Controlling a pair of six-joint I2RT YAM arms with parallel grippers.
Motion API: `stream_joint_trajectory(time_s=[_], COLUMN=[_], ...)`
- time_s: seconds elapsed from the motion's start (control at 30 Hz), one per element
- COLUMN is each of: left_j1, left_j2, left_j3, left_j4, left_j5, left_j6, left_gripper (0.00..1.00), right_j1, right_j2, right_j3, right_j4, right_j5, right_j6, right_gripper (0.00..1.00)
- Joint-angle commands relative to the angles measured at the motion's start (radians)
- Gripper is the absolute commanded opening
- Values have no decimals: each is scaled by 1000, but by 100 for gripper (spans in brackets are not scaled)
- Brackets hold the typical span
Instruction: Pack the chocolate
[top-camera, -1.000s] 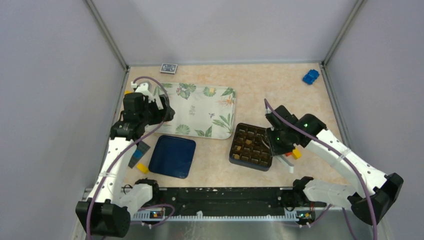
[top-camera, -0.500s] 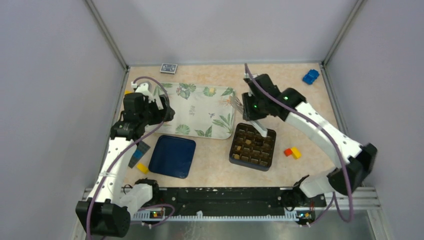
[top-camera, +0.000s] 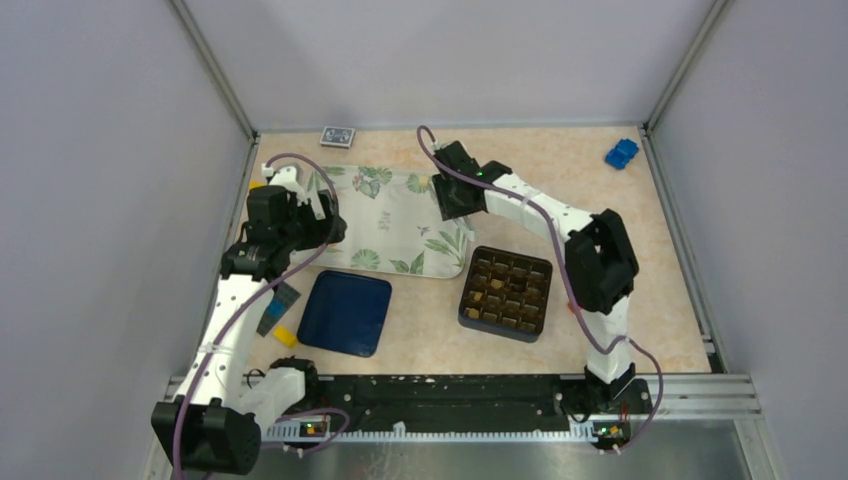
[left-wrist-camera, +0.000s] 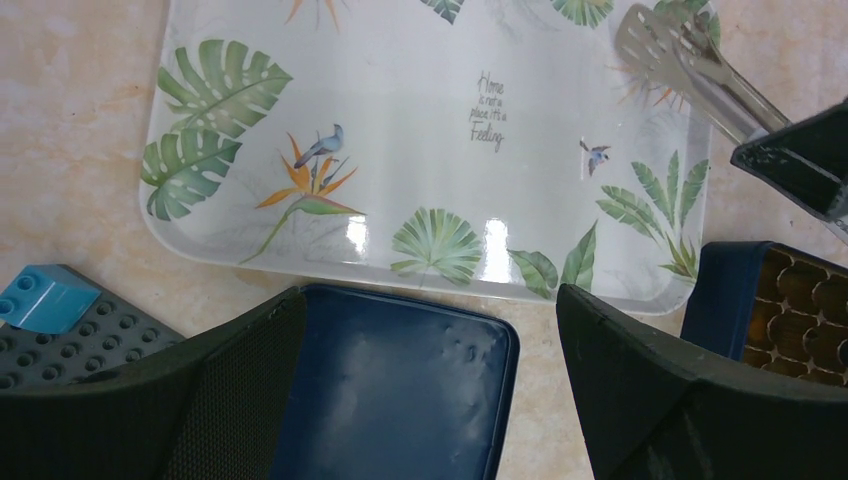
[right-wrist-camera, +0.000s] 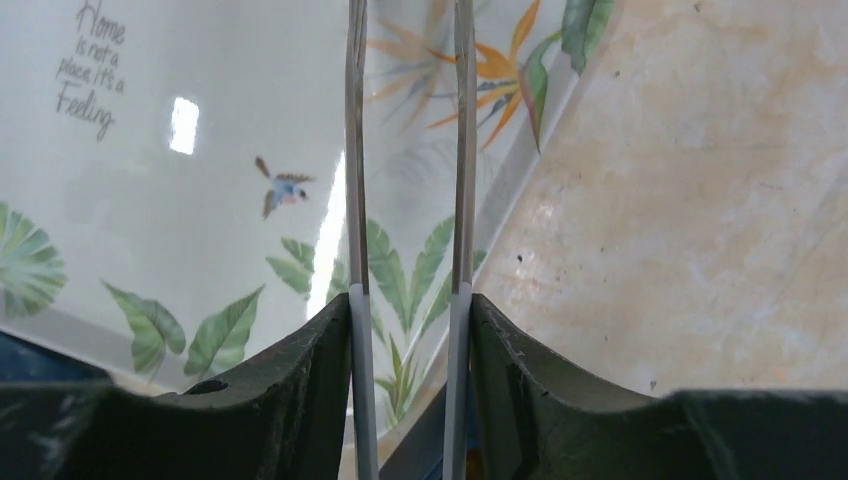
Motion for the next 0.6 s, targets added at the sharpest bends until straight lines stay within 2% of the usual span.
stream_joint_trajectory(time_s=[0.0,0.57], left_j1=[3,3], left_j2=[-4,-21], left_j3=[35,27], left_j4=[0,-9], left_j5=[-17,-31], left_j6=[34,40], left_gripper=[99,99], right_j1=[11,11], right_j2=[78,265], right_j3=[144,327], right_j4=[53,21], right_j5=[81,21], right_j6=[-22,-13], right_gripper=[44,49])
